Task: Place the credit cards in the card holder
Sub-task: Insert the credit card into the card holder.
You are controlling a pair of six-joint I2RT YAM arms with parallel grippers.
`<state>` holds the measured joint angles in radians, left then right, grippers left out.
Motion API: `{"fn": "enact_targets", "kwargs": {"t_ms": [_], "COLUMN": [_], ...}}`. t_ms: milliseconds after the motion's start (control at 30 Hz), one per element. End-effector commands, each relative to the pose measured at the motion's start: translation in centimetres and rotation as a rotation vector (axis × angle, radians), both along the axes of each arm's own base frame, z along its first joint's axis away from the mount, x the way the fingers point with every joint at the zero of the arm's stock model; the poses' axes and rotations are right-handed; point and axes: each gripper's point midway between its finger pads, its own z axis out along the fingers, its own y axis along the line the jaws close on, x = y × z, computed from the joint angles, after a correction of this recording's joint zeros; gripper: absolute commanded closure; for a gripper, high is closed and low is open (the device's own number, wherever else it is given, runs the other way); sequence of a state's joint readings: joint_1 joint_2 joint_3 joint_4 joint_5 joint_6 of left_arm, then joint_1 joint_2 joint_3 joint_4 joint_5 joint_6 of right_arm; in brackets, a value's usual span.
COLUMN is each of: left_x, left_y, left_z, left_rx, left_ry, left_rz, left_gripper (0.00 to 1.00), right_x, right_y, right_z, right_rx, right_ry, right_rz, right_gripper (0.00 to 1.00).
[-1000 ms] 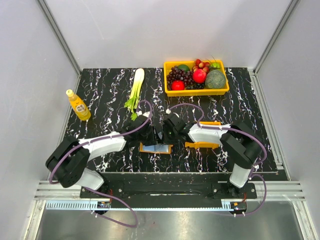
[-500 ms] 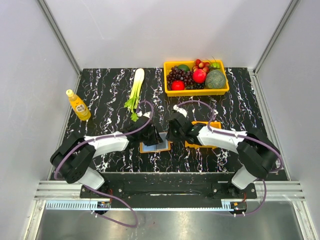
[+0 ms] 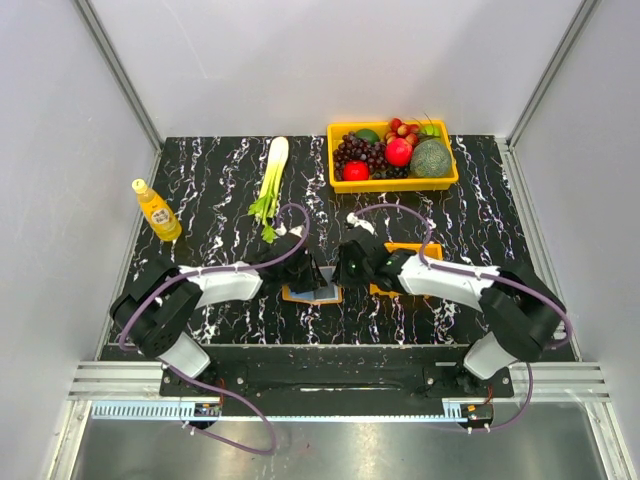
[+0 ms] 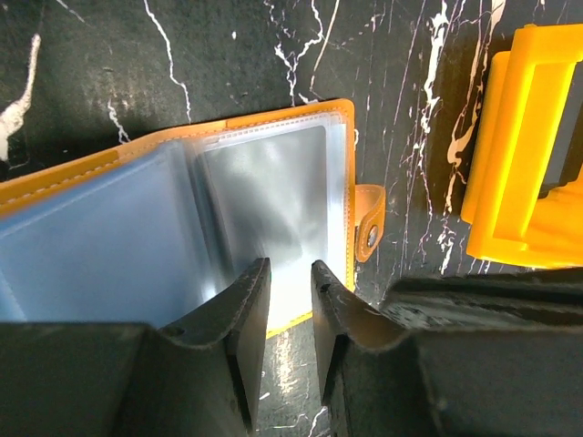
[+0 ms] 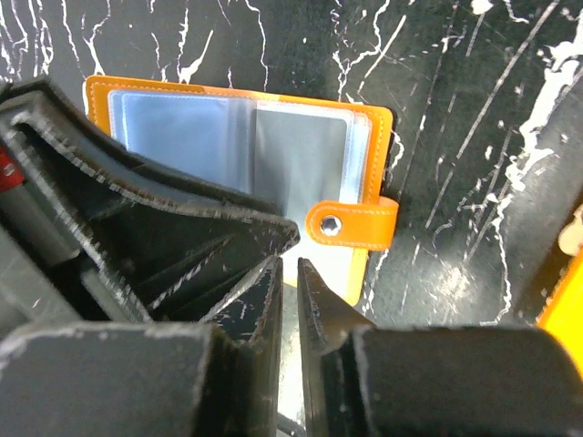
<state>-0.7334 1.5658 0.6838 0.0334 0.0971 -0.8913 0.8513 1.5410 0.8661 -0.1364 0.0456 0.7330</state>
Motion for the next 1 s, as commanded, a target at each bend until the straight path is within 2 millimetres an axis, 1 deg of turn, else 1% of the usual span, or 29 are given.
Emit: {"fn": "enact_targets", "kwargs": {"t_ms": [0, 67, 133, 200, 267, 300, 367, 433, 500, 533, 567, 600, 700, 733, 800, 967], "left_x": [-1.3, -1.2, -1.2, -1.2, -1.0, -1.0, -0.9, -0.9, -1.1, -1.1, -1.1, -1.1, -0.9, -0.9, -0.9, -1.1], "left_y": [2.2, 2.5, 3.0, 3.0, 2.8, 2.7, 2.5, 2.5, 2.5, 2.3, 2.3, 2.1, 1.7, 1.7, 1.7, 1.5], "left_z": [-1.4, -1.2, -1.1, -1.0, -0.8, -0.8, -0.8, -0.8, -0.8, -0.7, -0.6, -0.5, -0.3, -0.4, -0.4, -0.7], "left_rx": [0.076, 0.097, 0.115, 0.107, 0.103, 0.104, 0.102, 0.1, 0.099, 0.094, 0.089, 0.084, 0.076, 0.077, 0.077, 0.071], "left_ry": [0.023, 0.015, 0.007, -0.006, -0.012, -0.011, -0.007, -0.008, -0.005, -0.008, -0.009, -0.013, -0.023, -0.021, -0.02, -0.01], "left_rz": [0.019, 0.018, 0.028, 0.028, 0.017, 0.013, 0.008, 0.009, 0.0, -0.006, -0.011, -0.016, -0.035, -0.04, -0.042, -0.052], "left_gripper": [0.7, 0.7, 0.71, 0.69, 0.69, 0.69, 0.7, 0.7, 0.7, 0.7, 0.7, 0.7, 0.71, 0.71, 0.71, 0.71], "right_x": [0.8, 1.1, 1.4, 1.7, 2.1, 2.5, 3.5, 4.2, 4.5, 4.5, 4.4, 4.2, 3.8, 3.5, 3.7, 4.3], "right_y": [2.2, 2.4, 1.9, 1.5, 0.8, 0.2, -2.1, -5.3, -8.5, -10.1, -11.5, -12.7, -15.3, -15.6, -16.4, -15.9], "right_z": [-0.5, -0.8, -0.8, 0.6, 3.2, 4.7, 6.5, 6.8, 6.6, 6.4, 6.2, 5.9, 4.7, 4.1, 3.0, 0.3], "right_rx": [0.011, 0.005, -0.023, -0.015, 0.006, 0.01, -0.01, -0.045, -0.065, -0.076, -0.09, -0.106, -0.108, -0.099, -0.095, -0.112], "right_ry": [0.013, 0.011, 0.003, -0.039, -0.085, -0.115, -0.139, -0.115, -0.098, -0.093, -0.089, -0.081, -0.03, 0.0, 0.045, 0.14], "right_rz": [0.04, 0.033, 0.019, 0.021, 0.013, -0.001, -0.05, -0.105, -0.158, -0.187, -0.207, -0.217, -0.254, -0.242, -0.248, -0.202], "right_gripper": [0.85, 0.85, 0.85, 0.83, 0.81, 0.8, 0.78, 0.77, 0.76, 0.71, 0.63, 0.61, 0.55, 0.55, 0.55, 0.54]}}
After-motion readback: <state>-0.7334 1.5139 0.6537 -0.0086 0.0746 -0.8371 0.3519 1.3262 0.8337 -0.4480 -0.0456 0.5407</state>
